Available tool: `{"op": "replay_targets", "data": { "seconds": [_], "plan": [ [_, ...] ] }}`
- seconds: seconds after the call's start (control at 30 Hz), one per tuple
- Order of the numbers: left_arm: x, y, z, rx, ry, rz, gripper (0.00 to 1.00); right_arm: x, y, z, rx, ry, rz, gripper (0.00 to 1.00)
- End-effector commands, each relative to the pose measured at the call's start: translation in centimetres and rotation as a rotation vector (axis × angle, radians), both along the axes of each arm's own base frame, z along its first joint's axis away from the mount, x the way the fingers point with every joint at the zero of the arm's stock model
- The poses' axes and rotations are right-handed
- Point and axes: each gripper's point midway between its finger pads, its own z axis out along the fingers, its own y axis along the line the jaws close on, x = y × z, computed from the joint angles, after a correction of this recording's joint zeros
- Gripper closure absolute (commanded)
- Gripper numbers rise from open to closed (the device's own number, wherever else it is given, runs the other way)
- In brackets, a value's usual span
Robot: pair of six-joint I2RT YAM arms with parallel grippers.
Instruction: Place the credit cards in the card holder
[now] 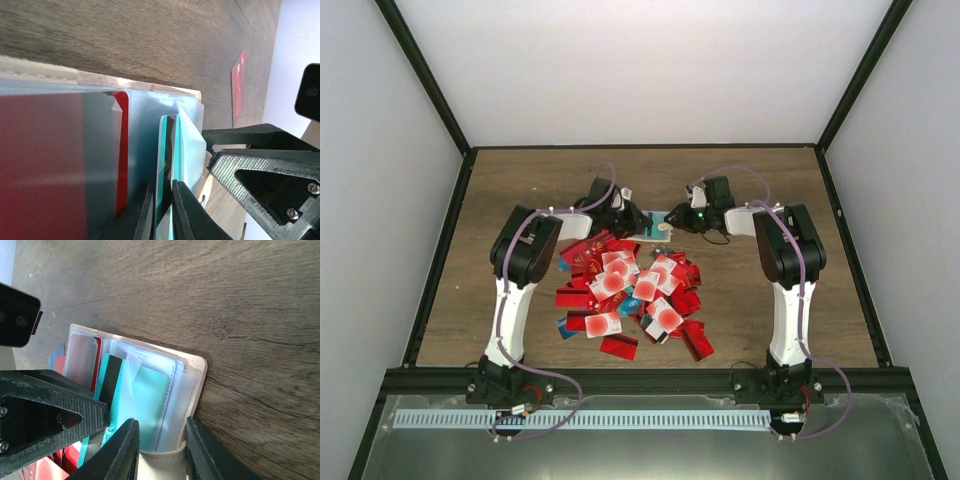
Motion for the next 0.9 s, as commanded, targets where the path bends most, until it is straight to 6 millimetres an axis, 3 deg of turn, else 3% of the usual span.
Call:
{"op": "replay_targets", "data": {
  "seconds": [0.0,0.53,0.87],
  "plan": [
    [-1.6,0.1,-3.8,0.045,0.093,0.006,0.86,-1.0,1.1,-0.6,0.028,0.021,0.047,0.72],
    [-2.4,1.5,-1.5,0.195,0.011,-0.018,0.54,-0.1,0.9,1.8,0.025,-0.024,0.045,0.72],
    [-2.9,1.9,0.0,0.233,-0.019,-0.034,0.45,0.6,0.3,4.2,0.021,-0.065,0.035,0.69]
  ]
}}
